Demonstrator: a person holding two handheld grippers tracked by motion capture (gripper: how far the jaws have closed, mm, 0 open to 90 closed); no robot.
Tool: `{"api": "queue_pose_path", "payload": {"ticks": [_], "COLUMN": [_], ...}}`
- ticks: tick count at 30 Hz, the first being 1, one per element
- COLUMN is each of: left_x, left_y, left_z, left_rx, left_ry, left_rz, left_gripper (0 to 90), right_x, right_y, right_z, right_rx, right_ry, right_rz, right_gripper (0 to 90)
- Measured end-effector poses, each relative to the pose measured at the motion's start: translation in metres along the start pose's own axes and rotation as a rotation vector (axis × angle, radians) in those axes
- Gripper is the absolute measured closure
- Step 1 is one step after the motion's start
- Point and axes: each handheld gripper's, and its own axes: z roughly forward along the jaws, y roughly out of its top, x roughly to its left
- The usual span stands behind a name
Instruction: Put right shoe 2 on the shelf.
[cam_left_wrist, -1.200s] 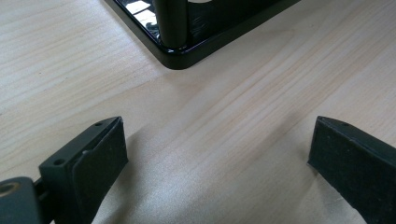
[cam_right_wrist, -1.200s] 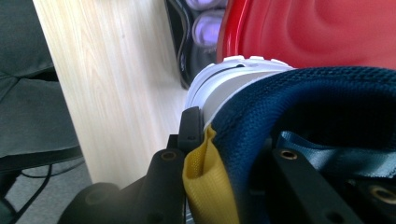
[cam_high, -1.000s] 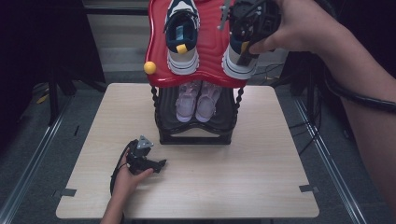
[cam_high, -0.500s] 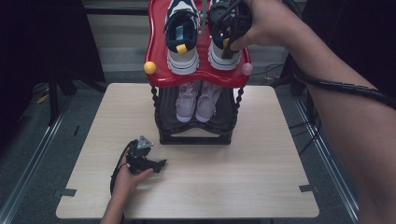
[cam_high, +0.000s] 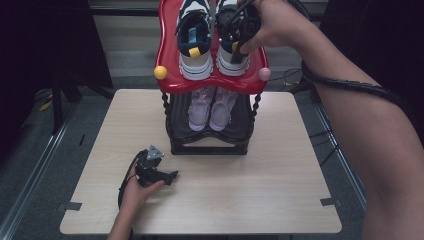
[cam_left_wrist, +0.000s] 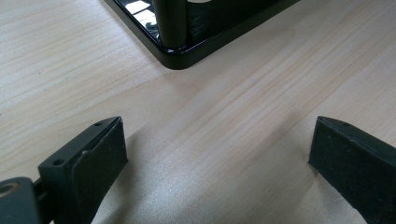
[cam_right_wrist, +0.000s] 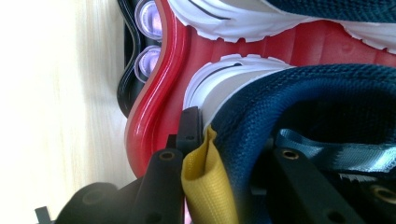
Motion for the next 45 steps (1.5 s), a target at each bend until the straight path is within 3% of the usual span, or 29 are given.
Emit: {"api": "queue_pose_path", "payload": {"ticks": [14,21,35,39,43,45], "left_x": [0.0000,0.0000,0.0001,0.0001,0.0001,0.0002], "left_y": [0.0001,0.0000,0.0000,0.0000,0.0001,0.0001], "left_z": [0.0000,0.0000,0.0000,0.0000,0.0000,0.0001], "left_rx": [0.000,0.000,0.000,0.001,0.001,0.001], "left_ry": [-0.001,-0.001,-0.001,-0.001,-0.001,-0.002], "left_rz": [0.000,0.001,0.001,0.001,0.001,0.001], "left_gripper": [3.4,3.4,3.4,3.4,3.4,3.4], "right_x": [0.0026,0.0044,0.0037,0.0042,0.0016,0.0003], "right_y": [0.0011,0.0026,0.0008,-0.0009,-0.0042,-0.0063], "right_z": [0.0000,0.0001,0.0002,0.0008,0.0004,-0.0012], "right_rx": [-0.012,-0.008,-0.022,-0.021,-0.037,-0.051], "right_ry": [0.026,0.025,0.026,0.002,0.003,0.026], "right_rz": [0.006,-0.020,0.016,0.046,0.135,0.217], "right_gripper": [72.8,72.5,70.8,55.3,41.5,30.9]}}
